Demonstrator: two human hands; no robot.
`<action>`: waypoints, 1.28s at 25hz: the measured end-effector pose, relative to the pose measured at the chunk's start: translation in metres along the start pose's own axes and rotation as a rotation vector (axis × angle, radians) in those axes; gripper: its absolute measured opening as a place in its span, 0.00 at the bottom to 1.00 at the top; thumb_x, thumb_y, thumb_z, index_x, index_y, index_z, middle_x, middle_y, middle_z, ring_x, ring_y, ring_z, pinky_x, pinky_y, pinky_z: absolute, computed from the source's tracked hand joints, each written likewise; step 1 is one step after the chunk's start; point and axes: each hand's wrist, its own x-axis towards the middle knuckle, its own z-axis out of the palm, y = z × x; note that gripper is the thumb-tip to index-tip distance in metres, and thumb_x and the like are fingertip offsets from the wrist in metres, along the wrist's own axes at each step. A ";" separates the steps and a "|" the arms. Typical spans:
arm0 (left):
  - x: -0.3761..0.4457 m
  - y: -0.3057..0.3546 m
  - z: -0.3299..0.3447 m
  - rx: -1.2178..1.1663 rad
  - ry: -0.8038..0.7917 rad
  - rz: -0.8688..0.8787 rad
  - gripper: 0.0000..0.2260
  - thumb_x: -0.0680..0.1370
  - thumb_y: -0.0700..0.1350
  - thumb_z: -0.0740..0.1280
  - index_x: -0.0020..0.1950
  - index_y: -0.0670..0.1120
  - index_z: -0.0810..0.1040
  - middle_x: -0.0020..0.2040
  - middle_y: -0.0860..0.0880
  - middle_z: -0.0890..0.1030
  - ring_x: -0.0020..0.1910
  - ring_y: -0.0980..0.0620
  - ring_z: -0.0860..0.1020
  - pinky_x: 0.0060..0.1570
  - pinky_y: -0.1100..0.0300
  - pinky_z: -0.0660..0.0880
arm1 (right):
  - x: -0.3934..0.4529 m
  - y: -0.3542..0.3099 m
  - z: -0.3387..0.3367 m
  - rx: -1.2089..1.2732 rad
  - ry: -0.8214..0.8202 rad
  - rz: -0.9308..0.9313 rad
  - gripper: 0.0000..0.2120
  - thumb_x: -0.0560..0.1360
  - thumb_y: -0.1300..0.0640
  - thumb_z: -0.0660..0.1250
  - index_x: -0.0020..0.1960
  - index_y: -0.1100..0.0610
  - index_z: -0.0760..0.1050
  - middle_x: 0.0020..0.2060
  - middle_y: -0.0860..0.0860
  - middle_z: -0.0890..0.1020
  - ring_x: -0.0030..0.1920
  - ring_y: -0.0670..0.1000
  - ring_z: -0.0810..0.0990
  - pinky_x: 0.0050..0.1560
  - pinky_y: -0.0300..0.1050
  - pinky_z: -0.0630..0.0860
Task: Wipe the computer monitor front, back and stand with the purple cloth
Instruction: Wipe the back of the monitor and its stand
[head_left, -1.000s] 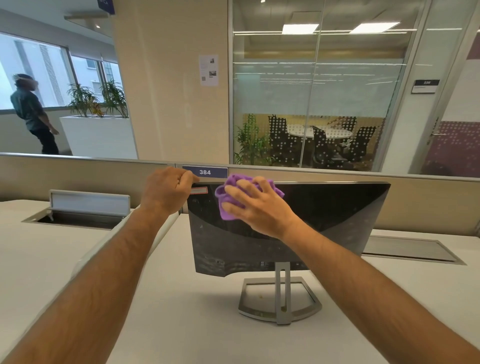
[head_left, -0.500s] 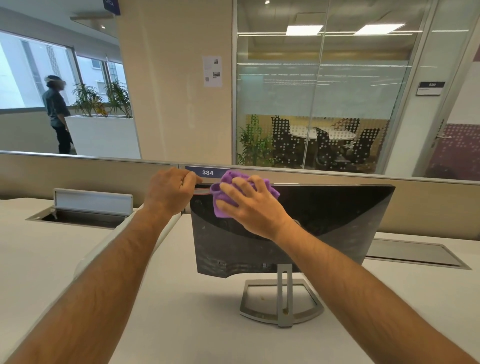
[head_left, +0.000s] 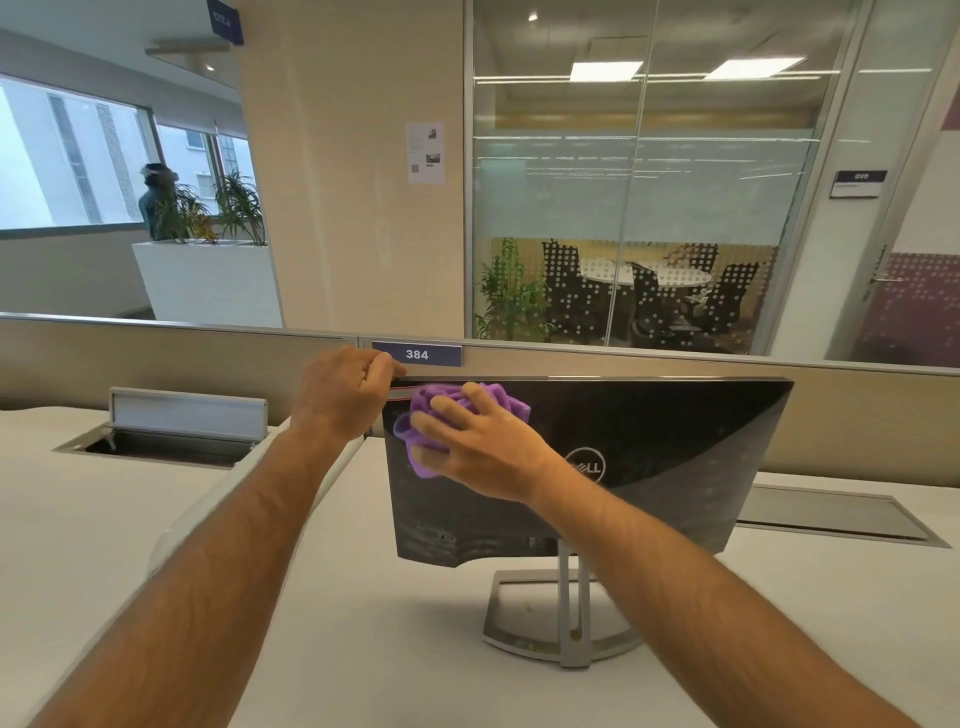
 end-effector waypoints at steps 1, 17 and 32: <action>0.000 0.001 -0.001 -0.008 -0.002 -0.006 0.26 0.77 0.55 0.49 0.48 0.47 0.86 0.44 0.48 0.86 0.41 0.48 0.80 0.37 0.59 0.76 | 0.004 0.001 -0.001 0.058 0.028 0.140 0.26 0.71 0.53 0.75 0.67 0.51 0.73 0.69 0.56 0.73 0.68 0.62 0.70 0.64 0.65 0.70; 0.002 0.002 -0.003 -0.035 -0.022 -0.020 0.26 0.76 0.54 0.49 0.47 0.47 0.86 0.47 0.49 0.86 0.43 0.49 0.80 0.36 0.62 0.74 | 0.021 -0.017 0.003 -0.038 -0.040 -0.069 0.24 0.72 0.52 0.74 0.66 0.50 0.73 0.69 0.54 0.73 0.68 0.60 0.70 0.65 0.62 0.70; 0.002 -0.001 0.002 -0.046 -0.003 -0.031 0.26 0.76 0.54 0.49 0.48 0.47 0.86 0.47 0.49 0.86 0.44 0.49 0.80 0.37 0.61 0.75 | 0.037 -0.044 0.001 -0.150 -0.250 -0.296 0.20 0.74 0.49 0.72 0.65 0.49 0.75 0.69 0.52 0.74 0.69 0.58 0.70 0.68 0.59 0.67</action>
